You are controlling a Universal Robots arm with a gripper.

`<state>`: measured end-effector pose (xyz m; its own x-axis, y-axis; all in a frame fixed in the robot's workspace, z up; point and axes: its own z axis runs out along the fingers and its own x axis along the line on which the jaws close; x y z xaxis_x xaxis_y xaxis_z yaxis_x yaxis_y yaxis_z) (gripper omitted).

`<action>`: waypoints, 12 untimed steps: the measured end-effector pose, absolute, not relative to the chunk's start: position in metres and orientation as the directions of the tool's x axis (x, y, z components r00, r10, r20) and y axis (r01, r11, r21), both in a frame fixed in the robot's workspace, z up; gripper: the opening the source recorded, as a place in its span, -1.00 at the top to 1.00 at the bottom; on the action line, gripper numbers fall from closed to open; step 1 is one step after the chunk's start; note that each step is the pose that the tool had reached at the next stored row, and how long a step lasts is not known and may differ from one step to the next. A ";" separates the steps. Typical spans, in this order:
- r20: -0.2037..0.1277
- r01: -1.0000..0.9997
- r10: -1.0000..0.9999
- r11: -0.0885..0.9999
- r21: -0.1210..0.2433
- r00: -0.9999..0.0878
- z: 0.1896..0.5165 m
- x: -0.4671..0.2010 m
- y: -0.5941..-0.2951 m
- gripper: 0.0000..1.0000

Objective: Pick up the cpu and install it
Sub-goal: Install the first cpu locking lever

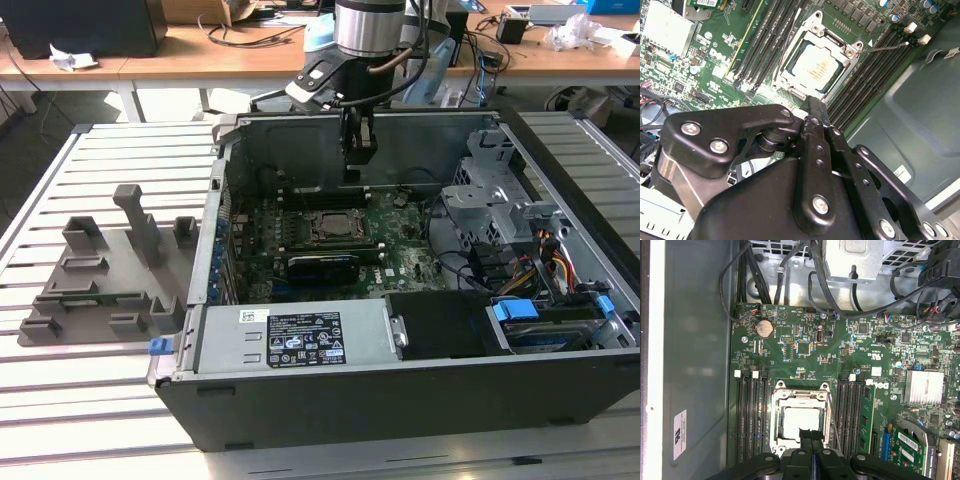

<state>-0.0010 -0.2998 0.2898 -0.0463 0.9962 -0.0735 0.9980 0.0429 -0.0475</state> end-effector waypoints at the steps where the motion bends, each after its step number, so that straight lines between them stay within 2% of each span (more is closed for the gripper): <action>1: -0.073 0.998 0.996 0.043 -0.047 -0.046 0.290 -0.001 -0.300 0.79; 4: -0.073 0.996 0.994 0.075 -0.047 -0.078 0.290 -0.001 -0.300 0.79; 6: -0.074 0.982 0.980 0.182 -0.047 -0.185 0.290 -0.001 -0.300 0.79; 12: -0.073 0.958 0.955 0.283 -0.047 -0.286 0.290 -0.001 -0.300 0.79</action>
